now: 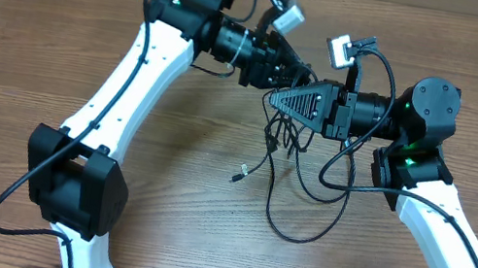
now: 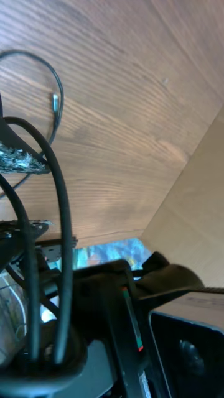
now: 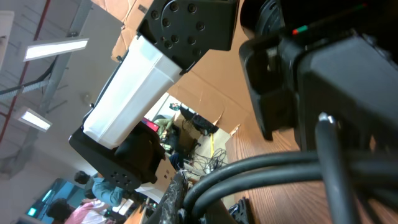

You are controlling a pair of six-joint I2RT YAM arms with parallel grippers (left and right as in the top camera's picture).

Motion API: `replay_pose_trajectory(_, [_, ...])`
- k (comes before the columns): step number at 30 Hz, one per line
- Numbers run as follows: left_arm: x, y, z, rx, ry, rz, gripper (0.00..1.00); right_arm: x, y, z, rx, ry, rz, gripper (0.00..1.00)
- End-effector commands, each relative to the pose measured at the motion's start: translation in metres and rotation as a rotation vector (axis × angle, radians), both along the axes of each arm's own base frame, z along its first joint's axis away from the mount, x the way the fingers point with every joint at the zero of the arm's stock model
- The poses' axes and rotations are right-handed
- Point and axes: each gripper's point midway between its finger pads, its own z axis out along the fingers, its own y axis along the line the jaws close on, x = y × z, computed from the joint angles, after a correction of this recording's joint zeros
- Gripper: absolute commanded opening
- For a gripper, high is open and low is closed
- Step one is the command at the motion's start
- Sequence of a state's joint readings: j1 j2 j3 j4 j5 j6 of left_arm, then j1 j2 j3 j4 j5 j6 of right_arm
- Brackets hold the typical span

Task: Untangle cables

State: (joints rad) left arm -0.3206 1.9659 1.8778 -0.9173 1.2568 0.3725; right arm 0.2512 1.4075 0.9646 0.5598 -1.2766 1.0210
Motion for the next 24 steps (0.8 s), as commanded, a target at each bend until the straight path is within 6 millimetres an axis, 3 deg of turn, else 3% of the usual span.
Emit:
replay_pose_trajectory(1, [0.010,0.010,-0.004,0.009,0.018,0.034,0.35,-0.002,0.000,0.007,0.005,-0.020,0.005,0.04])
replay_pose_trajectory(3, [0.009,0.008,-0.004,0.010,0.017,0.031,0.48,-0.003,0.001,0.007,0.005,-0.020,0.009,0.04])
replay_pose_trajectory(5, [0.007,0.004,-0.005,0.015,0.014,0.024,0.52,-0.003,0.001,0.007,0.005,-0.019,0.009,0.04])
replay_pose_trajectory(24, [0.012,-0.010,-0.008,0.044,-0.080,0.028,0.63,-0.008,0.005,0.006,0.004,0.005,0.035,0.04])
